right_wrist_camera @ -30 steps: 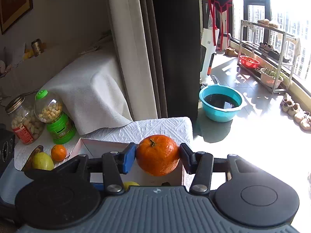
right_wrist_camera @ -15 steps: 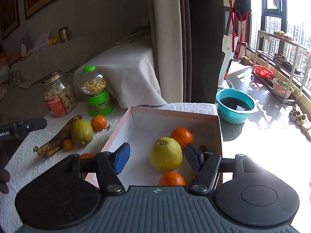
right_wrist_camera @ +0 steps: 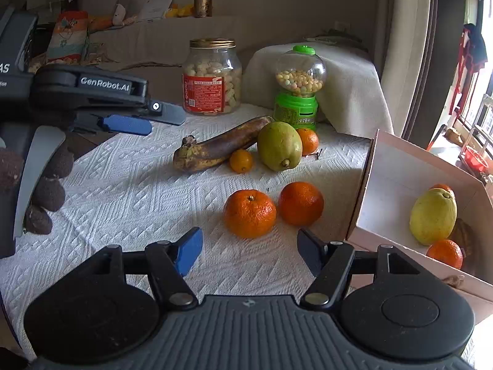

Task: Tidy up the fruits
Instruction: 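Move both grippers back from the box toward the remaining fruit, then grasp the dark brown banana with the left gripper and lift it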

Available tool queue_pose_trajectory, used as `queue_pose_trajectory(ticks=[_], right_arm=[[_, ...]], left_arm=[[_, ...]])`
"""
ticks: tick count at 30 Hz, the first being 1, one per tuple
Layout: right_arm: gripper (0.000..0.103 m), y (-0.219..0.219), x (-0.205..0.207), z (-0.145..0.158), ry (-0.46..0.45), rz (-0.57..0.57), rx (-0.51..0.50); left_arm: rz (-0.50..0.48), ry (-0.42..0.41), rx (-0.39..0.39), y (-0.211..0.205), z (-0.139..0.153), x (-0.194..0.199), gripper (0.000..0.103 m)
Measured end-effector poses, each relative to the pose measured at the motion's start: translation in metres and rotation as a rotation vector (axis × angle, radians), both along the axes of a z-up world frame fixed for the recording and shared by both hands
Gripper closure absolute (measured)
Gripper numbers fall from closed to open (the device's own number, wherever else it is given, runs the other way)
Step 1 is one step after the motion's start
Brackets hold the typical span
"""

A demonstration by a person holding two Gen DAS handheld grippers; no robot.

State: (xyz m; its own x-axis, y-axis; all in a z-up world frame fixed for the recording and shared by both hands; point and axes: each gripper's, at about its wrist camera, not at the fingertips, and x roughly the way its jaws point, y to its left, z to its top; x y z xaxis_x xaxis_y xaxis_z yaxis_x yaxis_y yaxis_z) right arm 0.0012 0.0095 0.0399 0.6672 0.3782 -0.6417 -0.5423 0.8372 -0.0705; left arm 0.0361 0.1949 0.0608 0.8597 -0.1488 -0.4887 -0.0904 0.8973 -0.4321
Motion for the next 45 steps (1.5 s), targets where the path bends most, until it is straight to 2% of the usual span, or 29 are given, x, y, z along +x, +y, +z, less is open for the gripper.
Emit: queue_pose_trajectory(ticks=[4,7,10,11,15,19,23,25,28,33,35,39,41,43,45], right_arm=[[0.033,0.004,-0.019,-0.018,0.008,0.035,-0.005],[0.03,0.002,-0.029,-0.029,0.009,0.039,0.004],[0.028,-0.004,-0.031,-0.031,0.021,0.033,0.043],[0.025,-0.007,-0.03,-0.031,0.028,0.025,0.064],[0.024,-0.018,-0.018,-0.033,0.089,0.004,0.14],[0.024,-0.026,-0.014,-0.034,0.107,-0.008,0.198],[0.024,-0.033,-0.012,-0.034,0.109,-0.029,0.227],[0.023,-0.033,-0.011,-0.035,0.113,-0.031,0.232],[0.023,-0.033,-0.011,-0.035,0.11,-0.028,0.228],[0.023,-0.032,-0.013,-0.035,0.098,-0.033,0.221],[0.022,-0.033,-0.013,-0.035,0.1,-0.035,0.223],[0.021,-0.033,-0.01,-0.036,0.112,-0.038,0.228],[0.02,-0.033,-0.01,-0.036,0.114,-0.038,0.229],[0.019,-0.033,-0.01,-0.036,0.114,-0.038,0.228],[0.019,-0.033,-0.009,-0.036,0.114,-0.038,0.225]], left_arm=[[-0.085,0.136,0.036,0.0,-0.016,0.056,0.039],[-0.11,0.21,0.06,-0.004,-0.031,0.075,0.04],[-0.095,0.245,0.105,-0.009,-0.039,0.084,0.043],[-0.097,0.239,0.1,-0.009,-0.041,0.085,0.044],[-0.132,0.227,0.064,-0.015,-0.042,0.089,0.046],[-0.154,0.214,0.198,-0.032,-0.031,0.079,0.064],[-0.179,0.182,0.311,-0.05,-0.025,0.052,0.065],[-0.159,0.167,0.282,-0.048,-0.027,0.046,0.065],[-0.127,0.19,0.238,-0.044,-0.031,0.054,0.055],[-0.143,0.252,0.259,-0.054,-0.042,0.075,0.051],[-0.145,0.262,0.265,-0.054,-0.043,0.077,0.052],[-0.129,0.241,0.204,-0.046,-0.045,0.068,0.052],[-0.118,0.233,0.203,-0.044,-0.045,0.062,0.059],[-0.062,0.218,0.177,-0.039,-0.042,0.048,0.062],[-0.01,0.219,0.193,-0.038,-0.039,0.03,0.062]])
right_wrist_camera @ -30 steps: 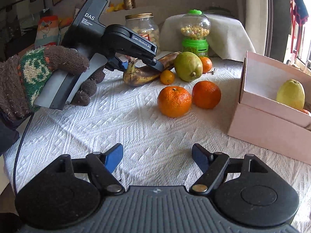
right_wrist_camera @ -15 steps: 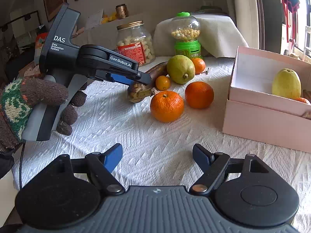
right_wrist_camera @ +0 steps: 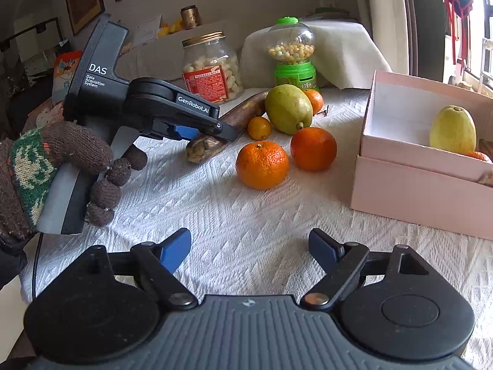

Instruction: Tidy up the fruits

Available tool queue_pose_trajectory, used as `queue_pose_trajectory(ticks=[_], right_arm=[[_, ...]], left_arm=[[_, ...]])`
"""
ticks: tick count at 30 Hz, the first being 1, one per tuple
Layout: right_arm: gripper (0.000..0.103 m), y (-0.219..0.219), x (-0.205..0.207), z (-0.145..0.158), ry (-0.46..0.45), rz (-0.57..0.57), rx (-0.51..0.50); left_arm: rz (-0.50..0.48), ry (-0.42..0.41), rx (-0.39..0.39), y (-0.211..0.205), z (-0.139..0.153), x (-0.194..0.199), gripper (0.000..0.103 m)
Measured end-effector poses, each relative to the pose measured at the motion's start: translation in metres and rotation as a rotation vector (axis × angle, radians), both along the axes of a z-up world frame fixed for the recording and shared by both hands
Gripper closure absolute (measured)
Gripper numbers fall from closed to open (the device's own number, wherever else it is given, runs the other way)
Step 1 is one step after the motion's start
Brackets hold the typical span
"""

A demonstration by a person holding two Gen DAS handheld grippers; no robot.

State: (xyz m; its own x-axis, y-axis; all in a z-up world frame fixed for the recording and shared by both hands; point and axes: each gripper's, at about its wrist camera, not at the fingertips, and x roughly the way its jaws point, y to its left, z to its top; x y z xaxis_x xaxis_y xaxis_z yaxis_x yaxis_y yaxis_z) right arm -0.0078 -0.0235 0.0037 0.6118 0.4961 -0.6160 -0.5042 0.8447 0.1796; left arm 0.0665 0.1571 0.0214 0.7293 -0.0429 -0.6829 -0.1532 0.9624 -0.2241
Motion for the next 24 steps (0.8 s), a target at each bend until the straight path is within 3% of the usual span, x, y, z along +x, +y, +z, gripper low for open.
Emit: queue_pose_trajectory(ticks=[4,7,11,13,16,20,24], right_arm=[[0.017,-0.001,0.001,-0.001,0.003,-0.006,0.0],[0.017,0.0,0.001,-0.001,0.003,-0.007,-0.006],[0.017,0.01,0.0,0.003,-0.013,0.006,-0.068],[0.017,0.016,-0.002,0.015,-0.042,0.042,-0.105],[0.017,0.025,0.005,0.053,-0.091,0.092,-0.111],[0.017,0.039,0.059,0.101,-0.039,0.049,-0.091],[0.017,0.06,0.147,0.112,0.085,-0.088,-0.098]], left_arm=[[0.092,-0.006,0.117,-0.007,0.003,-0.046,0.062],[0.136,-0.003,0.13,-0.007,0.004,-0.072,0.062],[0.138,-0.022,0.079,0.001,0.003,-0.078,0.06],[0.13,-0.034,0.0,0.009,-0.002,-0.078,0.059],[0.105,-0.059,-0.037,0.008,-0.007,-0.079,0.058],[0.081,-0.059,-0.052,0.007,-0.007,-0.083,0.06],[0.071,-0.058,-0.068,0.009,-0.007,-0.085,0.06]])
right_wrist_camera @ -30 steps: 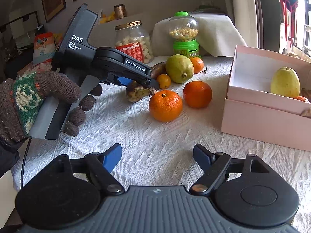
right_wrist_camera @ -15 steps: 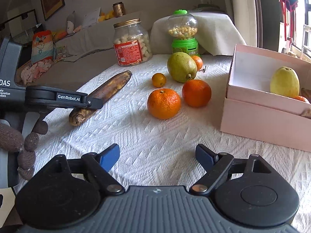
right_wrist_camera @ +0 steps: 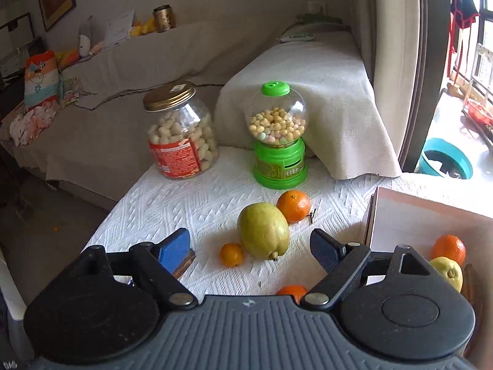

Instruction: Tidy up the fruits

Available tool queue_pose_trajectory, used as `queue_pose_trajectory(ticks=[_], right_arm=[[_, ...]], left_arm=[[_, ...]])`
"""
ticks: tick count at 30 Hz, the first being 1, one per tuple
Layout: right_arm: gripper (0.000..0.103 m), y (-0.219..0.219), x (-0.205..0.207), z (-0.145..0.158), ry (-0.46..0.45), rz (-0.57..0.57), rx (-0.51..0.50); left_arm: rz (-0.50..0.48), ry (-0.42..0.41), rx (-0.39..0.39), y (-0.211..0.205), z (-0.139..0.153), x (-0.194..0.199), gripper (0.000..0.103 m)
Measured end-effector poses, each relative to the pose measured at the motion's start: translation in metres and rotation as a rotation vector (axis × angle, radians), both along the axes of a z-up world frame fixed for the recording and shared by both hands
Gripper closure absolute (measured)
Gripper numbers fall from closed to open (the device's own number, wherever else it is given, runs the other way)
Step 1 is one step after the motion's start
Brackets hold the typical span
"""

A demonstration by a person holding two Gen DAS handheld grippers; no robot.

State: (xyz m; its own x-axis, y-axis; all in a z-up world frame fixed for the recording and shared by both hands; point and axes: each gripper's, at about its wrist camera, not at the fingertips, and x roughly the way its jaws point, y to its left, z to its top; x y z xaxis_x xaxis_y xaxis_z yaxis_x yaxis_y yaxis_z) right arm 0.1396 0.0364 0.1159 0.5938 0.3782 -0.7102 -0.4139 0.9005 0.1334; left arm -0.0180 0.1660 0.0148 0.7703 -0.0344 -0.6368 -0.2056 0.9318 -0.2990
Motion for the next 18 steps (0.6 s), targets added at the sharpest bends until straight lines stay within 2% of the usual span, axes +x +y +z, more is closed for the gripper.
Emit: queue_pose_trajectory(ticks=[3,6,8,11,12,14,18], right_arm=[[0.022,0.012,0.069,-0.018,0.096,-0.139,-0.019],[0.027,0.018,0.114,-0.046,0.171,-0.25,-0.055],[0.038,0.017,0.131,-0.064,0.247,-0.292,-0.064],[0.052,0.014,0.139,-0.081,0.349,-0.301,-0.021],[0.053,0.013,0.138,-0.084,0.368,-0.296,-0.013],[0.061,0.014,0.133,-0.081,0.346,-0.28,-0.017],[0.061,0.017,0.116,-0.061,0.275,-0.233,-0.046]], left_arm=[[-0.015,-0.005,0.016,-0.001,0.0,-0.001,0.059],[-0.029,-0.006,0.033,-0.004,0.001,-0.002,0.058],[-0.032,-0.011,0.014,0.0,0.0,-0.003,0.058],[-0.032,-0.016,-0.008,0.004,-0.001,-0.003,0.058],[-0.032,-0.017,-0.009,0.004,-0.001,-0.003,0.058],[-0.03,-0.018,-0.008,0.003,-0.001,-0.002,0.058],[-0.027,-0.016,-0.006,0.003,-0.001,-0.002,0.058]])
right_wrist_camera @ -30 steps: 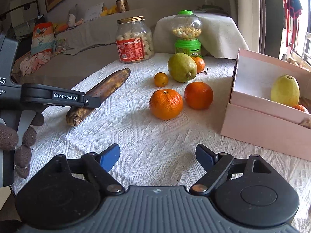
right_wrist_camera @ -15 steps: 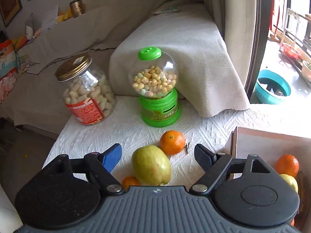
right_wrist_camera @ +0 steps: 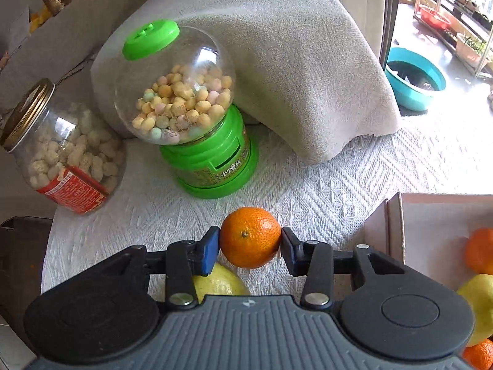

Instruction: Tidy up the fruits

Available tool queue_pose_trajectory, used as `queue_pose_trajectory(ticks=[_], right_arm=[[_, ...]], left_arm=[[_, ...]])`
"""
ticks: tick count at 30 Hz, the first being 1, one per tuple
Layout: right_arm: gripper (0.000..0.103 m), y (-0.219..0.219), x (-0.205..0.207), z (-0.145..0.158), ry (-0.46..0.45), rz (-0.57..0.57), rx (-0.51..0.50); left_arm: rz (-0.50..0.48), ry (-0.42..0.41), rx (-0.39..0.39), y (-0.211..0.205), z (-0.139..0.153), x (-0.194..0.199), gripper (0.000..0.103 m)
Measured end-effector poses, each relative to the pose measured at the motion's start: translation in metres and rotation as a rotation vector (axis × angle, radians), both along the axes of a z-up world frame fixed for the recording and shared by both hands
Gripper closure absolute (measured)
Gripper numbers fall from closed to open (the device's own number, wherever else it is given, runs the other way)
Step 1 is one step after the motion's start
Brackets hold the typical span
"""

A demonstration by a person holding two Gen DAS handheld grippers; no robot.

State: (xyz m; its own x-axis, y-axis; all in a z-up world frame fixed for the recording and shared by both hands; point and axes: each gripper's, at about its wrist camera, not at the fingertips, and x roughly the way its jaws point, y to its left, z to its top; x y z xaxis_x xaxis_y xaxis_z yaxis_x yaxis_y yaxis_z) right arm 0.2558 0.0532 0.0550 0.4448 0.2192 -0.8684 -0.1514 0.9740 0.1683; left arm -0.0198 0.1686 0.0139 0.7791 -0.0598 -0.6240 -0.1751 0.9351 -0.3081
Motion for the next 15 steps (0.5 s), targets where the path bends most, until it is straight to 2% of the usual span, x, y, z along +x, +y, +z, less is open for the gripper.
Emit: queue_pose_trajectory(ticks=[4,8,11,15], right_arm=[[0.061,0.0,-0.034,0.029,-0.077,0.096,0.022],[0.061,-0.001,-0.091,0.056,-0.136,0.238,0.054],[0.061,-0.011,-0.145,0.056,-0.163,0.337,0.061],[0.061,-0.035,-0.202,0.045,-0.195,0.388,0.066]], left_arm=[[0.003,0.005,0.013,-0.002,0.0,0.0,0.058],[0.006,0.009,0.027,-0.004,0.0,0.0,0.058],[0.011,0.013,0.038,-0.006,0.0,0.0,0.058],[0.013,0.016,0.07,-0.01,0.001,0.0,0.058]])
